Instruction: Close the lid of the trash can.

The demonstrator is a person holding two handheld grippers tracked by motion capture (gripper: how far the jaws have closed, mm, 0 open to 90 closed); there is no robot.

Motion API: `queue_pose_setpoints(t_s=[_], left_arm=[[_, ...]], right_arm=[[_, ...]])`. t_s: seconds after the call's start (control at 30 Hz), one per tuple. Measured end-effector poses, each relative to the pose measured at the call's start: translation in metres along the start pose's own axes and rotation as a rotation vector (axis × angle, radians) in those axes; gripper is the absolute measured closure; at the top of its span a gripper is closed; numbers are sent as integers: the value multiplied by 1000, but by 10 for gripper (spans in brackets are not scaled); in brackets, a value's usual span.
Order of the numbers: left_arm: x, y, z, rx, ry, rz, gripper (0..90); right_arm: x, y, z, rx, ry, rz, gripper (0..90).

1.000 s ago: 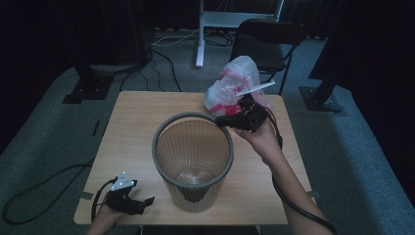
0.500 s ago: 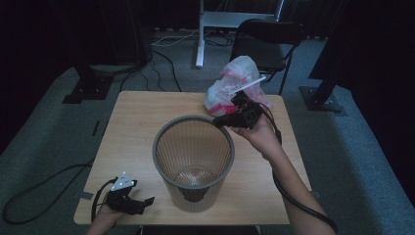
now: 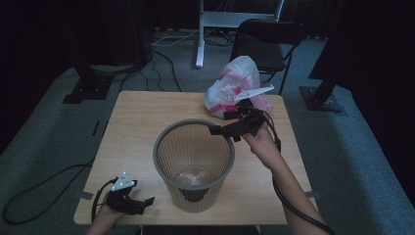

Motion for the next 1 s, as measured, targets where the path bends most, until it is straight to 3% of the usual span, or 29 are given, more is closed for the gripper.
queue_pose_setpoints(t_s=[0.17, 0.3, 0.57, 0.73, 1.0], left_arm=[[0, 0, 0, -1, -2, -1, 0], [0, 0, 0, -4, -2, 2, 0], [1, 1, 0, 0, -5, -3, 0], [1, 2, 0, 2, -9, -3, 0], [2, 1, 1, -4, -16, -4, 0]], right_arm=[[8, -1, 1, -71, -33, 63, 108], [13, 0, 3, -88, -60, 67, 108], [12, -5, 4, -135, -42, 61, 109], [10, -13, 7, -195, -16, 58, 109], [5, -14, 17, -207, 0, 72, 109]])
Point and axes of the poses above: each handheld gripper's, and its own axes: y roughly forward along the jaws, z roughly out of its underside, x roughly to its left, the point moved 8 cm from there along y, roughly forward along the jaws, and after that the axes turned 14 degrees about z, right-handed, at the moved point
